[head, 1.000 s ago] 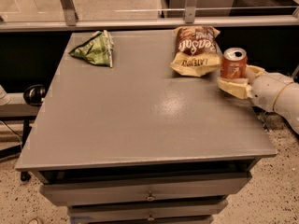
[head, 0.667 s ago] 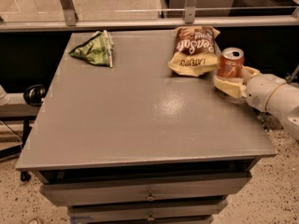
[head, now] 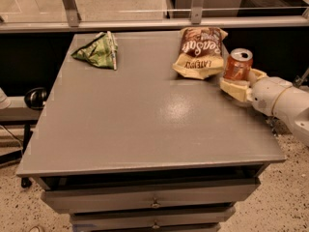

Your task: Move coke can near brown chip bag

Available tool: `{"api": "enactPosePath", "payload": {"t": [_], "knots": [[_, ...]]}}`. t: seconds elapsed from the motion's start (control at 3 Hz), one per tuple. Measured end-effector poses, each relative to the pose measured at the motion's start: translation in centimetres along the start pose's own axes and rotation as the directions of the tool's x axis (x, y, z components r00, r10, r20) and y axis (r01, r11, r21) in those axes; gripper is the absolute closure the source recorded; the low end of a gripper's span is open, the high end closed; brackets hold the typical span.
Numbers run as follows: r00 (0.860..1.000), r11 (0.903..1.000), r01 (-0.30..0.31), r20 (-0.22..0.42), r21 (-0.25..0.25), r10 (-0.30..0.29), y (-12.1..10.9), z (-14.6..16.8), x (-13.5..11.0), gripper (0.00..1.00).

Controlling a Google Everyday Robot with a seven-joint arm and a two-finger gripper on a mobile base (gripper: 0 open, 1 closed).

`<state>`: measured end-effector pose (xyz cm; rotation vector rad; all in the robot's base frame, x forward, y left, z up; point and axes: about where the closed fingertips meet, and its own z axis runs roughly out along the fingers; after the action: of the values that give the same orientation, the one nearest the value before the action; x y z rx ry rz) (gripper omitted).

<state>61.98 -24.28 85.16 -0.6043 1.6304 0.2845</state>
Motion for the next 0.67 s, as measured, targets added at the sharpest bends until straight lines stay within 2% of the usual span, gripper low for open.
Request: {"api": "enactPosePath", "payload": {"t": [0.33,0.67], "knots": [[0.998,0.9983,-0.054,-0.010,-0.019,0.054,0.9,1.5,0.8,0.11],[0.995,0.9941,-0.097,-0.024,-0.049,0.096,2.1,2.0,1.3,0.00]]}}
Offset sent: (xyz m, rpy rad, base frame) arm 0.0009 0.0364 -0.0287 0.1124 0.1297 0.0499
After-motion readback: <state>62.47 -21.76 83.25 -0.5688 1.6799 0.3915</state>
